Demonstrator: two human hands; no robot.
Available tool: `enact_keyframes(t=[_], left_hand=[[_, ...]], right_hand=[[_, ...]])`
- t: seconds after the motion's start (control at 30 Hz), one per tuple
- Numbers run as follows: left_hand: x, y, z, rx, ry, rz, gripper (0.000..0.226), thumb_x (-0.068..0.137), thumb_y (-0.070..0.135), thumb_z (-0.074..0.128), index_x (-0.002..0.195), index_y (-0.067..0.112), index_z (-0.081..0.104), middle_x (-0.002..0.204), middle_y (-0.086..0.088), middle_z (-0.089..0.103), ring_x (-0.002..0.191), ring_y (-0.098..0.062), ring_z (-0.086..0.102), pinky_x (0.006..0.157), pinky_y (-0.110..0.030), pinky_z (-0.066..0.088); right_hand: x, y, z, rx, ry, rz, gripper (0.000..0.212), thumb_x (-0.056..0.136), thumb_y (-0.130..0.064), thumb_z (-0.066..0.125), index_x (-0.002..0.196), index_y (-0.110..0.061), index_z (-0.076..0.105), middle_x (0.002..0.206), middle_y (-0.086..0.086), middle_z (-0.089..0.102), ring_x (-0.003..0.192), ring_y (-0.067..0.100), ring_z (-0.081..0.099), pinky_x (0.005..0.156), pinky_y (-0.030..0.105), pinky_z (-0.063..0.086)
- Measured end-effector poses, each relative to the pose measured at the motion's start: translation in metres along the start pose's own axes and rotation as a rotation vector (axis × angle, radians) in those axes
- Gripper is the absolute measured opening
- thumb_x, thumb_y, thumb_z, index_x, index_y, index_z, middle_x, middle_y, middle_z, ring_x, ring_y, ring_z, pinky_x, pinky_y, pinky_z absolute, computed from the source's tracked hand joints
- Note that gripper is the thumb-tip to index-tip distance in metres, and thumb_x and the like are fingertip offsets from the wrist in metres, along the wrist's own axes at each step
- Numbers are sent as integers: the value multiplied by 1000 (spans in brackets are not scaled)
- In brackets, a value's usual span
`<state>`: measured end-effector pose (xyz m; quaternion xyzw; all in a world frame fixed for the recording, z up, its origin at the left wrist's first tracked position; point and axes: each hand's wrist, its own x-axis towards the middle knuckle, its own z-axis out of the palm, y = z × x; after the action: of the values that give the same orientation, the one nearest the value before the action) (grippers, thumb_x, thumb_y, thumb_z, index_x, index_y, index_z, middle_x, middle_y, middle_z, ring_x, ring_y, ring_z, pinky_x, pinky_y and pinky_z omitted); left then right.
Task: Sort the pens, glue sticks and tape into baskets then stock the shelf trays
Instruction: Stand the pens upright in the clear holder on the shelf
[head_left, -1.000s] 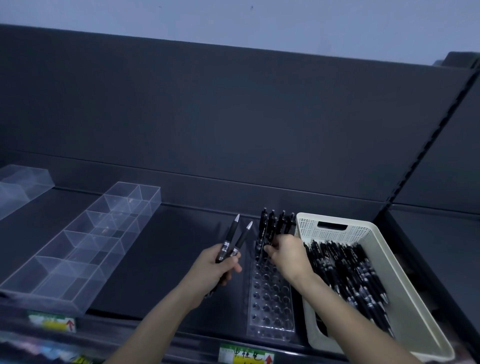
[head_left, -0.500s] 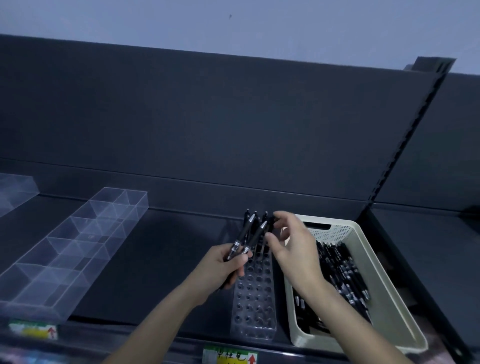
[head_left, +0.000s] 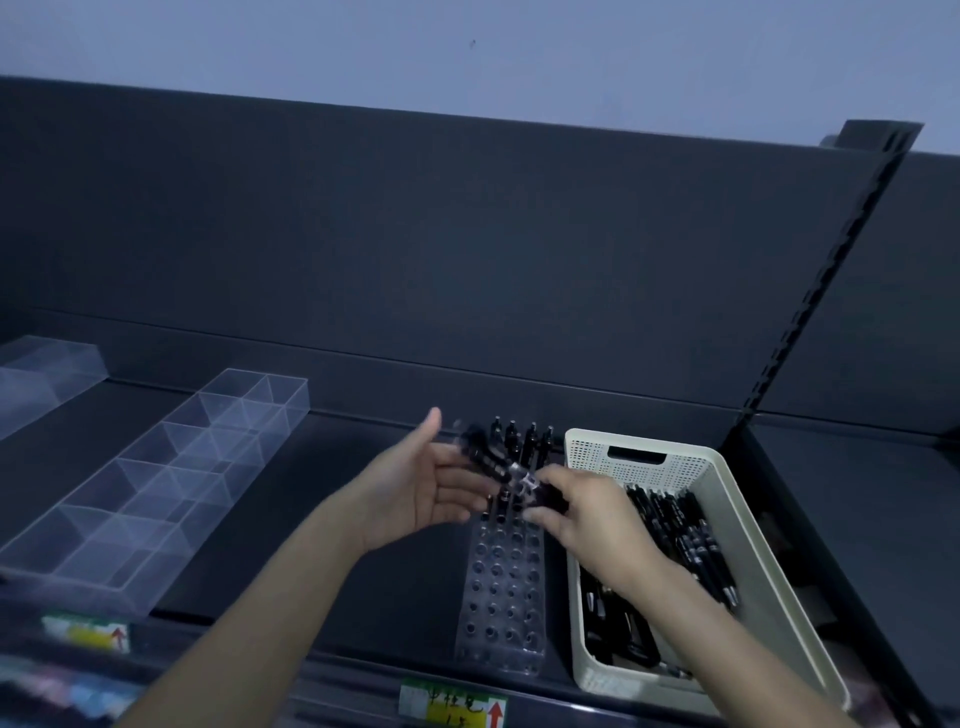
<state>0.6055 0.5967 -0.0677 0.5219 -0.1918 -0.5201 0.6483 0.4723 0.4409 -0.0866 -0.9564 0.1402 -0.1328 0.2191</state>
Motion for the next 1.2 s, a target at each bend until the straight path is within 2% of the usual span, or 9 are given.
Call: enact_keyframes(t=[0.07, 0.13, 0.3, 0.43, 0.63, 0.73, 0.9, 1.0, 1.2], left_hand=[[5, -9, 1, -54, 73, 86, 40, 94, 32, 42, 96, 2, 68, 85, -13, 69, 67, -16, 67, 59, -22, 54], [9, -22, 11, 151, 114, 173, 19, 90, 12, 52, 98, 7, 69, 84, -4, 68, 71, -10, 64, 65, -21, 52], [14, -29, 37, 336, 256, 379, 23, 87, 4, 59, 66, 12, 66, 57, 9, 62, 57, -1, 57, 58, -13, 46], [20, -30, 36, 330, 296, 408, 16, 85, 1, 61, 72, 7, 67, 58, 9, 63, 55, 4, 57, 56, -10, 45], [19, -30, 24, 313, 386, 390, 16, 85, 1, 61, 78, 13, 69, 72, 6, 67, 62, 6, 61, 58, -7, 47], [17, -38, 7, 363, 429, 307, 16, 87, 2, 60, 81, 15, 67, 77, 5, 67, 71, -4, 62, 63, -11, 51], [17, -54, -6, 412, 425, 251, 17, 88, 3, 60, 81, 18, 66, 84, 2, 66, 76, -7, 60, 68, -18, 50], [18, -57, -10, 413, 406, 254, 16, 87, 3, 60, 81, 16, 67, 85, 0, 65, 76, -7, 59, 68, -17, 51], [21, -62, -16, 400, 392, 249, 18, 87, 3, 61, 80, 18, 67, 82, 2, 65, 76, -8, 60, 68, -18, 51]], right_hand=[[0, -6, 3, 299, 28, 126, 13, 78, -24, 73, 86, -21, 64, 81, 7, 69, 69, 14, 57, 67, 28, 46], [2, -11, 7, 482, 17, 199, 13, 75, -18, 76, 74, -20, 62, 73, 8, 66, 63, 10, 55, 63, 27, 47], [0, -19, 15, 497, 7, 195, 11, 77, -18, 74, 74, -13, 64, 58, -2, 55, 49, 5, 46, 51, 18, 39], [0, -17, 13, 587, -52, 202, 36, 87, -14, 62, 54, -20, 49, 41, -6, 48, 37, 2, 42, 45, 15, 35], [6, -4, 5, 573, 41, 323, 7, 88, -7, 60, 83, -12, 56, 65, 2, 58, 43, 3, 53, 43, 16, 39], [16, 6, 1, 567, 69, 386, 15, 88, -1, 57, 97, -12, 51, 73, 5, 57, 46, 7, 57, 41, 14, 41], [32, 7, 13, 470, 62, 388, 13, 95, -7, 47, 82, -11, 50, 79, 3, 59, 60, 16, 64, 60, 30, 58], [37, 6, 26, 323, 78, 375, 6, 94, -10, 50, 95, -5, 52, 89, 10, 64, 70, 23, 69, 72, 45, 57], [44, 8, 44, 184, 37, 415, 17, 90, -18, 59, 86, -2, 56, 83, 14, 66, 74, 28, 67, 71, 44, 57]])
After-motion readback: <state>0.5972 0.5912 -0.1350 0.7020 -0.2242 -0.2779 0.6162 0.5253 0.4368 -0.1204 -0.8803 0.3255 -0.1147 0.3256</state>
